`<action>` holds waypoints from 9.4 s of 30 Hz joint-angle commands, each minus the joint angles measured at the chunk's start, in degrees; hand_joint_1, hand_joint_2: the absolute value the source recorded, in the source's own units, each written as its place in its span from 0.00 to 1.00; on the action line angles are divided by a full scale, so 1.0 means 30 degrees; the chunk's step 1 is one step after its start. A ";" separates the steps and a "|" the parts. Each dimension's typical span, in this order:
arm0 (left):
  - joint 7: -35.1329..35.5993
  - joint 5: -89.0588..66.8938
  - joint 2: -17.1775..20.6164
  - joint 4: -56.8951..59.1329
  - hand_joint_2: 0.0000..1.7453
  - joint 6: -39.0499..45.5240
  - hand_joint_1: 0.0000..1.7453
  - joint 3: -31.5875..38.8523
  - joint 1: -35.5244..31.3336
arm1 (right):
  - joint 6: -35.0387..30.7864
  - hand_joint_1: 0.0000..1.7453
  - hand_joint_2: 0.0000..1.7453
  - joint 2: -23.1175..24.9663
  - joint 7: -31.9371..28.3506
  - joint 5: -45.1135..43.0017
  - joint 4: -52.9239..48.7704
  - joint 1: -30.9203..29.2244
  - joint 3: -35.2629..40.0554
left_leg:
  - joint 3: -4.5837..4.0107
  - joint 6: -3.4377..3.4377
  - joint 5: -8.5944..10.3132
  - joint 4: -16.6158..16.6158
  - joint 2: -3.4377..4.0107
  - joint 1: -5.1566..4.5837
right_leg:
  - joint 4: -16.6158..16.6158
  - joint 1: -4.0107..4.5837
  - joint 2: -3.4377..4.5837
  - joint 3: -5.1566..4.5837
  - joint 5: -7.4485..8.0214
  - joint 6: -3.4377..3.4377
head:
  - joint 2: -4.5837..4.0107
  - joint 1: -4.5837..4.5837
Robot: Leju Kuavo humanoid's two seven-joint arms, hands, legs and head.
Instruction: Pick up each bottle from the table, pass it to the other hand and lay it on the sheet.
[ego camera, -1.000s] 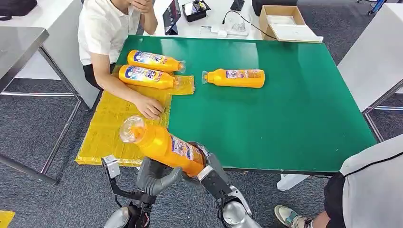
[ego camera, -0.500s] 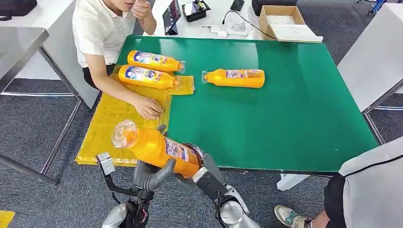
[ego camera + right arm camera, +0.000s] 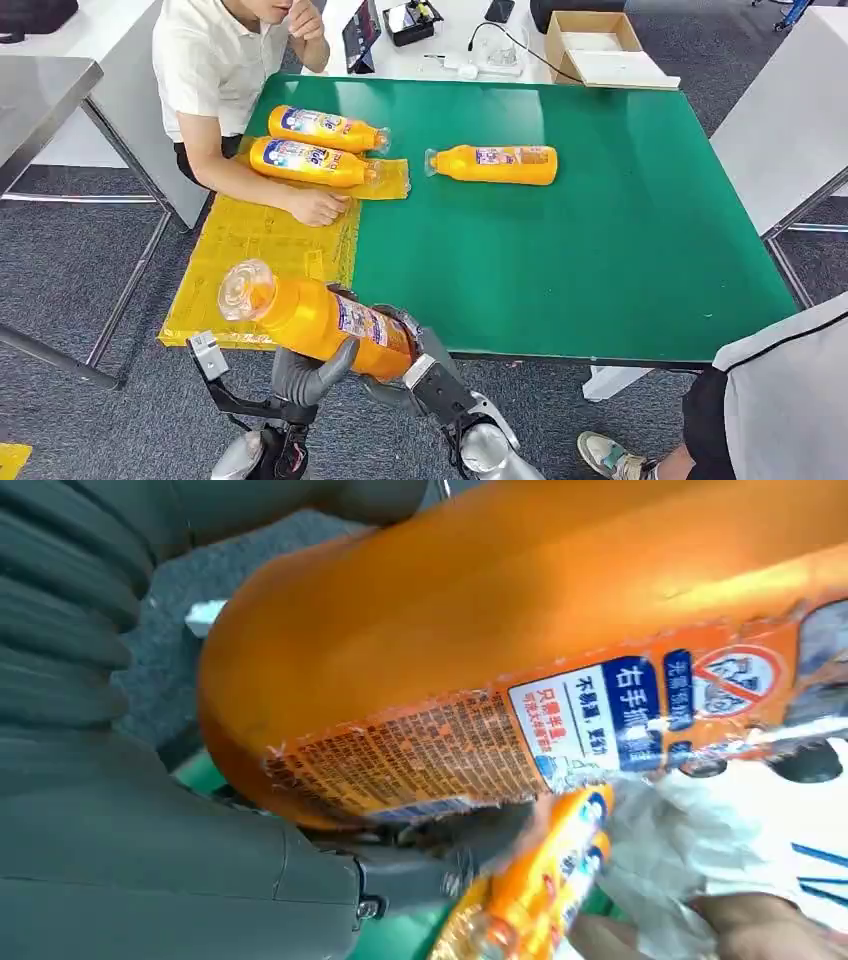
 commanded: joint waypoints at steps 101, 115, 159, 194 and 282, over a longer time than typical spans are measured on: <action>-0.2430 -1.2221 -0.1296 0.6257 1.00 0.6883 0.00 0.2726 -0.5290 | -1.1083 0.00 1.00 -0.1449 -0.2609 -0.2188 -0.5916 0.3904 0.0217 | 0.0147 -0.0002 0.0022 -0.0012 -0.0169 0.0003 | -0.0011 0.0009 -0.0232 0.0206 -0.0050 -0.0071 | 0.0000 -0.0007; -0.3267 -0.8202 0.0409 -0.2832 1.00 1.0838 0.00 -0.0039 -0.0294 | -1.3297 0.00 1.00 -0.3329 -0.1565 0.3828 -0.6427 0.5308 -0.5071 | 0.0087 -0.0014 -0.0013 -0.0029 -0.0119 0.0001 | -0.0043 0.0009 -0.0172 0.0133 -0.0057 -0.0068 | 0.0000 -0.0007; -0.2464 -0.7502 0.0509 -0.2916 1.00 0.8489 0.00 -0.0751 -0.1028 | -0.9453 0.00 1.00 -0.4783 0.3263 1.1742 0.6812 -0.4322 -0.6802 | 0.0086 -0.0011 0.0019 -0.0021 -0.0040 -0.0007 | -0.0023 0.0005 -0.0109 0.0109 -0.0001 -0.0063 | 0.0000 -0.0007; 0.0518 -0.6281 0.0299 -0.1669 1.00 0.5917 0.00 -0.1137 -0.1345 | -0.4392 0.00 1.00 -0.4402 0.8618 1.5321 1.1610 -0.8658 -0.3959 | 0.0101 -0.0015 0.0002 -0.0012 -0.0075 0.0004 | -0.0017 0.0017 -0.0143 0.0135 -0.0029 -0.0066 | 0.0000 -0.0007; 0.1056 -0.1672 0.0782 -0.0815 1.00 0.1715 0.00 -0.1943 -0.1167 | -0.2850 1.00 1.00 -0.1016 -0.0887 0.1330 -0.4216 -0.0742 -0.0819 | 0.0091 -0.0019 -0.0014 -0.0010 -0.0036 0.0023 | -0.0005 0.0025 -0.0075 0.0101 -0.0048 -0.0067 | 0.0000 -0.0007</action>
